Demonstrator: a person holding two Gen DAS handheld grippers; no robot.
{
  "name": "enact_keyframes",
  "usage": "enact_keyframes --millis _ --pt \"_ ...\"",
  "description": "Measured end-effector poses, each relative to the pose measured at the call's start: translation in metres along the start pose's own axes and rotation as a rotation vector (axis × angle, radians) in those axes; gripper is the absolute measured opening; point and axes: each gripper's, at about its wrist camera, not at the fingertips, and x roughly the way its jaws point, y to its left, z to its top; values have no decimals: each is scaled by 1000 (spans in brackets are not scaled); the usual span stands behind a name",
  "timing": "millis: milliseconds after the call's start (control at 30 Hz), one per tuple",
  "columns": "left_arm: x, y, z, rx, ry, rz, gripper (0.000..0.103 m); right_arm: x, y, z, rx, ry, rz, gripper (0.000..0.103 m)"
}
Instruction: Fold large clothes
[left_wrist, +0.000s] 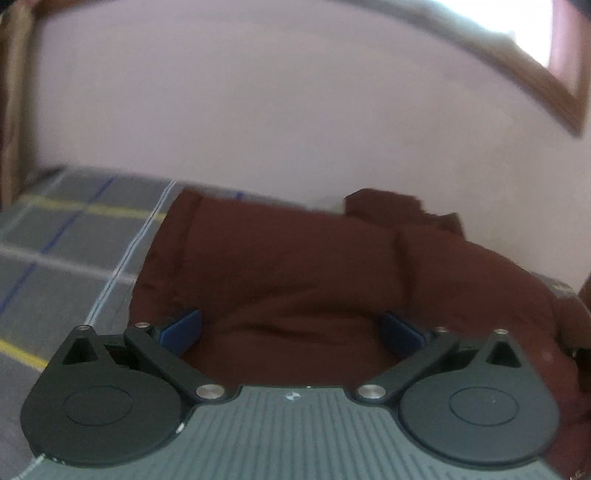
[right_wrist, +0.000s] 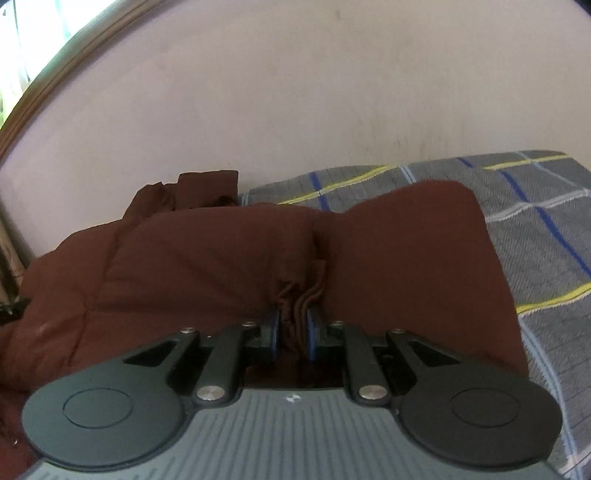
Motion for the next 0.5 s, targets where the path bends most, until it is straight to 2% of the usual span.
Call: enact_keyframes --millis 167,333,500 --pt "11 2 -11 18 10 25 103 0 -8 -12 -1 -25 18 14" --pt "19 0 -13 28 29 59 103 1 5 -16 -60 -69 -38 17" --pt "15 -2 -13 33 19 78 103 -6 5 -18 -36 -105 -43 24"
